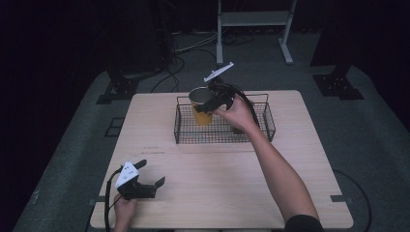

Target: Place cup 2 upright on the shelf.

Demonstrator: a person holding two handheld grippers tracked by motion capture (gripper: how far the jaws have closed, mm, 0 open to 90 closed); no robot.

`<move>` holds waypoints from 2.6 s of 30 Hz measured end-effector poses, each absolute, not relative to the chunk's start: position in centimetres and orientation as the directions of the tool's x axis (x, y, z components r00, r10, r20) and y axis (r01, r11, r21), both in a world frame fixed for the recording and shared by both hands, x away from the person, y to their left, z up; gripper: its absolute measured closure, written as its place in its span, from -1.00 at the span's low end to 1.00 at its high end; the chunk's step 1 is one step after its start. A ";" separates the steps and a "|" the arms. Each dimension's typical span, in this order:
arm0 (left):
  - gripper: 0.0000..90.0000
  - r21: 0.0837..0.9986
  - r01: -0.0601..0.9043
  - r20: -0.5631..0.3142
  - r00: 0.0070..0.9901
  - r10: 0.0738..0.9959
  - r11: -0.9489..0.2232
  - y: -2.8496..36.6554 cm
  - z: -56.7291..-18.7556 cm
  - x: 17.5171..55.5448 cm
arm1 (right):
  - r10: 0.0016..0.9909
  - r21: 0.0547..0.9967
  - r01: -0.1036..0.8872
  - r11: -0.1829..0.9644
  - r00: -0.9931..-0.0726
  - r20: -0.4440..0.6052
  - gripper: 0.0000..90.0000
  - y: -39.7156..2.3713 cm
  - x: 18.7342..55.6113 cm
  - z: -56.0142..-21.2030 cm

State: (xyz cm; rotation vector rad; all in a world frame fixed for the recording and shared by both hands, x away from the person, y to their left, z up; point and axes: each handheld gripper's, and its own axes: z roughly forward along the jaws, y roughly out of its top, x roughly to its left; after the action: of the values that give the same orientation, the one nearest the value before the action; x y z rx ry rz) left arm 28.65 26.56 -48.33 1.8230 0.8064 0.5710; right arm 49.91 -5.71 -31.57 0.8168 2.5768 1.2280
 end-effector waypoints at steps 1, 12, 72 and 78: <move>-1.00 0.929 0.265 0.018 0.663 0.748 -0.257 26.6 -48.3 28.6 | 0.545 0.760 0.403 0.510 -0.835 0.076 -0.70 -5.6 50.0 -31.7; -1.00 0.929 0.264 0.020 0.663 0.748 -0.258 26.6 -48.3 28.6 | 0.574 0.748 0.424 0.511 -0.816 0.070 -0.70 -4.7 51.4 -33.2; -1.00 0.935 0.260 0.009 0.662 0.750 -0.240 26.7 -48.3 28.6 | 0.675 0.651 0.544 0.529 -0.735 0.065 -0.70 -2.7 54.4 -40.8; -1.00 0.935 0.259 0.009 0.662 0.749 -0.240 26.7 -48.3 28.6 | 0.671 0.653 0.536 0.534 -0.739 0.058 -0.71 -2.7 54.3 -41.1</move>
State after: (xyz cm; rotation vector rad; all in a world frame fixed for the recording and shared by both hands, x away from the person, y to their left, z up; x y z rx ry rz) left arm 28.60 26.72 -48.33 1.8029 0.8059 0.5697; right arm 54.26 -2.71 -41.09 1.0255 2.5709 0.9911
